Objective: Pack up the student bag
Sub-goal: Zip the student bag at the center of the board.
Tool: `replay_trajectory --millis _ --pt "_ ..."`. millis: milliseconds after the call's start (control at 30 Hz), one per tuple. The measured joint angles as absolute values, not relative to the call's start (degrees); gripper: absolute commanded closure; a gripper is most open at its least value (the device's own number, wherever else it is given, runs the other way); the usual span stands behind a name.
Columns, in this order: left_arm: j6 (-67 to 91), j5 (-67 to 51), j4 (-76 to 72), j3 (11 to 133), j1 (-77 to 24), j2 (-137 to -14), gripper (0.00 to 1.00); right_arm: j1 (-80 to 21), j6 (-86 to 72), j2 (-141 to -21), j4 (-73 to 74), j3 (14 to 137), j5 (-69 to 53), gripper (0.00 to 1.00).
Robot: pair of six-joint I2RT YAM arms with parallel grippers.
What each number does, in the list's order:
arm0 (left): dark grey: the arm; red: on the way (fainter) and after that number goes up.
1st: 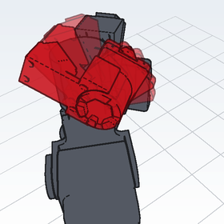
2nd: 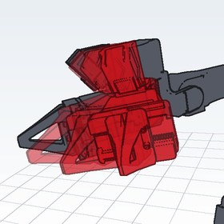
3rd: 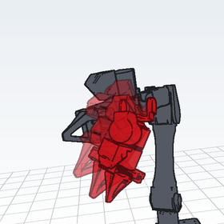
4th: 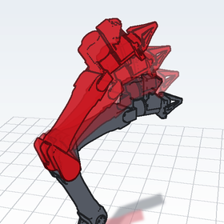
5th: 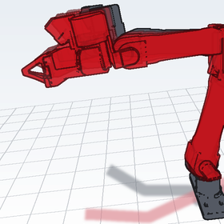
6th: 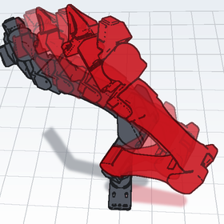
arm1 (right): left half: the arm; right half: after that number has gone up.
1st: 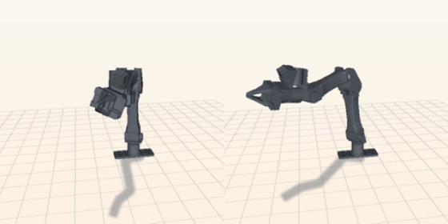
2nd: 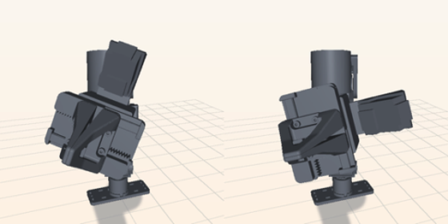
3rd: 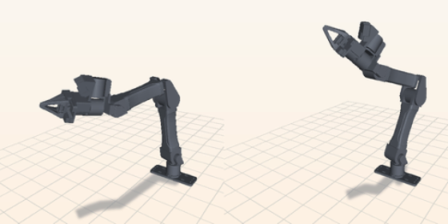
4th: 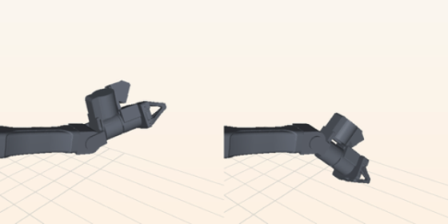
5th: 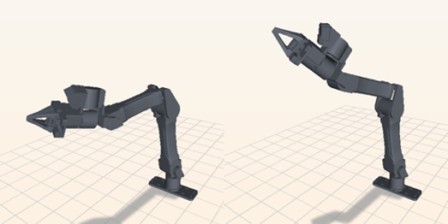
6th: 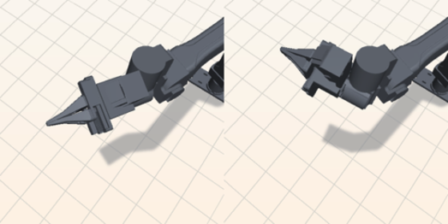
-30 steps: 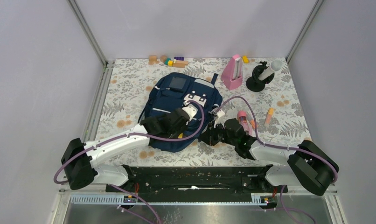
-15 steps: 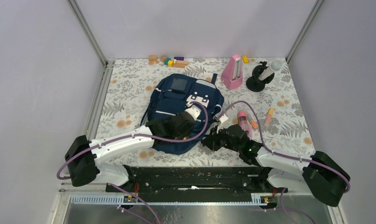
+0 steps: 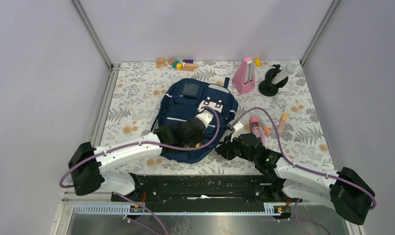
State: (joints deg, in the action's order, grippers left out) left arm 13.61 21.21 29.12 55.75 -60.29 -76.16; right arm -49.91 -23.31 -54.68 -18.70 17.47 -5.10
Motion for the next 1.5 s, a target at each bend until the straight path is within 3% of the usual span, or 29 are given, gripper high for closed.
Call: replay_trajectory --millis 700,867,1067,1167,1367,1500 --pt "16.01 18.44 23.29 52.80 -60.47 -75.94 0.98 -63.53 -26.26 -64.27 -28.01 18.61 6.00 1.00" --pt "17.28 19.07 23.51 52.71 -60.47 -74.06 0.51 -63.77 -26.89 -64.51 -28.84 18.61 6.76 1.00" --pt "19.46 22.31 25.02 52.71 -60.47 -68.64 0.27 -63.86 -27.33 -64.42 -29.45 18.61 7.46 1.00" --pt "21.15 24.73 25.61 52.71 -60.25 -64.97 0.07 -64.03 -27.49 -64.42 -28.99 18.57 7.44 1.00" --pt "25.56 26.98 28.12 52.51 -55.53 -55.99 0.01 -64.18 -27.51 -64.45 -28.95 18.46 7.46 1.00" --pt "29.08 24.73 29.28 49.91 -44.42 -51.31 0.01 -64.18 -27.51 -64.95 -29.02 18.46 7.44 1.00"
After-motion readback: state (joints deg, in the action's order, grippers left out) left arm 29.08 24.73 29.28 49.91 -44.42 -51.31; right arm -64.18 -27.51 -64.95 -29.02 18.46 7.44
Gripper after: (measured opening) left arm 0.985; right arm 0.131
